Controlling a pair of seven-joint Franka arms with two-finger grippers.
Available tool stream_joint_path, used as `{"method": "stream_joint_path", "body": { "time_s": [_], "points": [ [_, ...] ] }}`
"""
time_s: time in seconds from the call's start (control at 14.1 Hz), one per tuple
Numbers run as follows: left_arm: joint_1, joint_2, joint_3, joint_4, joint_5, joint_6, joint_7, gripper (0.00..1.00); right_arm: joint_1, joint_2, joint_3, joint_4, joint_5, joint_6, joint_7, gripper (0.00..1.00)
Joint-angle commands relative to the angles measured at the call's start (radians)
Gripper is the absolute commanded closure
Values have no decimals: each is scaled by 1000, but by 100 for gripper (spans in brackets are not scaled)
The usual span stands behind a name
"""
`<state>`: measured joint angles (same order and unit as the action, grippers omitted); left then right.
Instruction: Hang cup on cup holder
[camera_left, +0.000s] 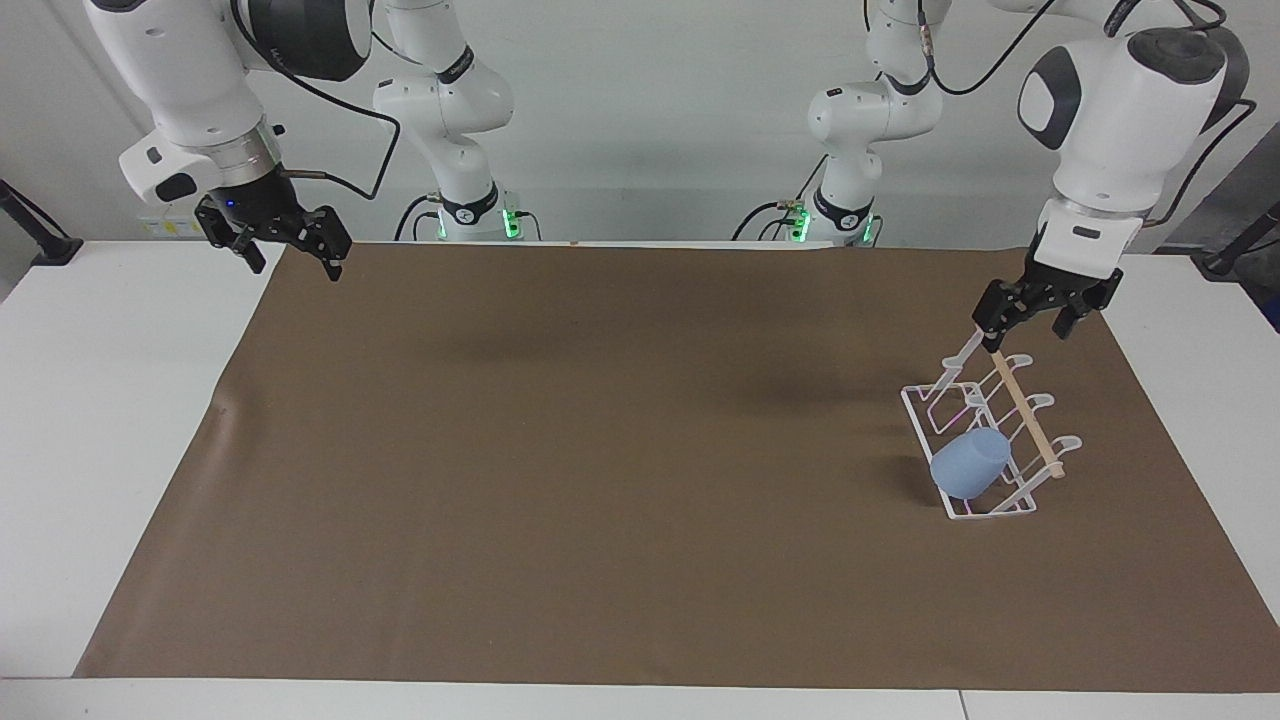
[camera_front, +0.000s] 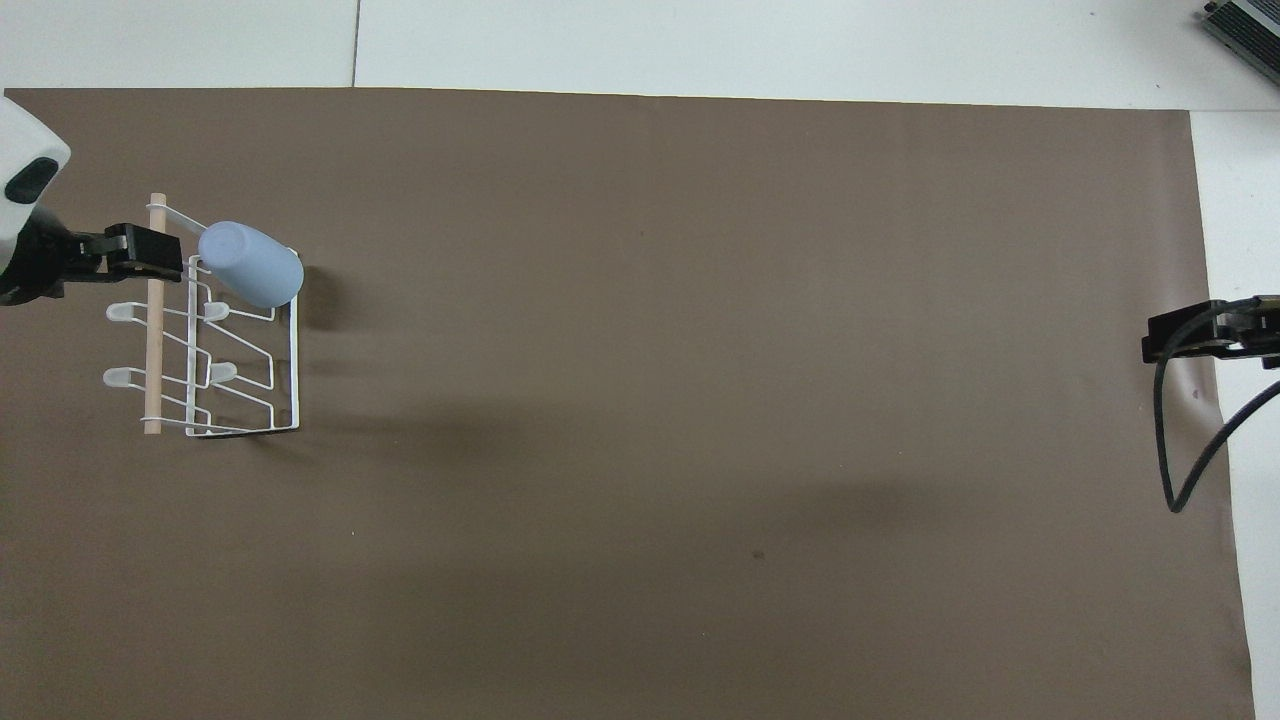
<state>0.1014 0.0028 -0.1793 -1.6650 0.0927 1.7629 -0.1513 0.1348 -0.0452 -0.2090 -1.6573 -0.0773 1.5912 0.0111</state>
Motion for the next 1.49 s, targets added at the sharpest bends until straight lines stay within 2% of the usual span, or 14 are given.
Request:
{"method": "stream_joint_path", "body": {
  "time_s": [0.0,0.14,0.57,0.85,1.0,1.14,1.21,1.28,1.42],
  "points": [
    [11,3,1,73,-18,-152,132,0,-4,-28,16,-33,-3,17,12,0],
    [12,3,6,97,-19,-219,202,0,-6,-28,16,-33,-3,16,13,0],
    [-2,-50,-2,51,-21,-233,199,0,-4,-28,17,-33,-3,15,12,0],
    [6,-49,-6,73,-47,-272,199,0,-4,-28,17,-33,-3,15,12,0],
    [-21,-47,20,83,-57,-308,203,0,-4,-28,17,-33,-1,15,12,0],
    [-133,-43,143,102,-63,-315,205,0,-6,-28,17,-33,-3,15,12,0],
    [-159,-38,190,120,-112,-315,199,0,-4,-28,17,-33,-3,15,12,0],
    [-164,-35,205,149,-154,-322,199,0,-4,-28,17,-33,-3,15,12,0],
    [-196,-35,241,154,-156,-292,199,0,-4,-28,17,-33,-3,15,12,0]
  ]
}}
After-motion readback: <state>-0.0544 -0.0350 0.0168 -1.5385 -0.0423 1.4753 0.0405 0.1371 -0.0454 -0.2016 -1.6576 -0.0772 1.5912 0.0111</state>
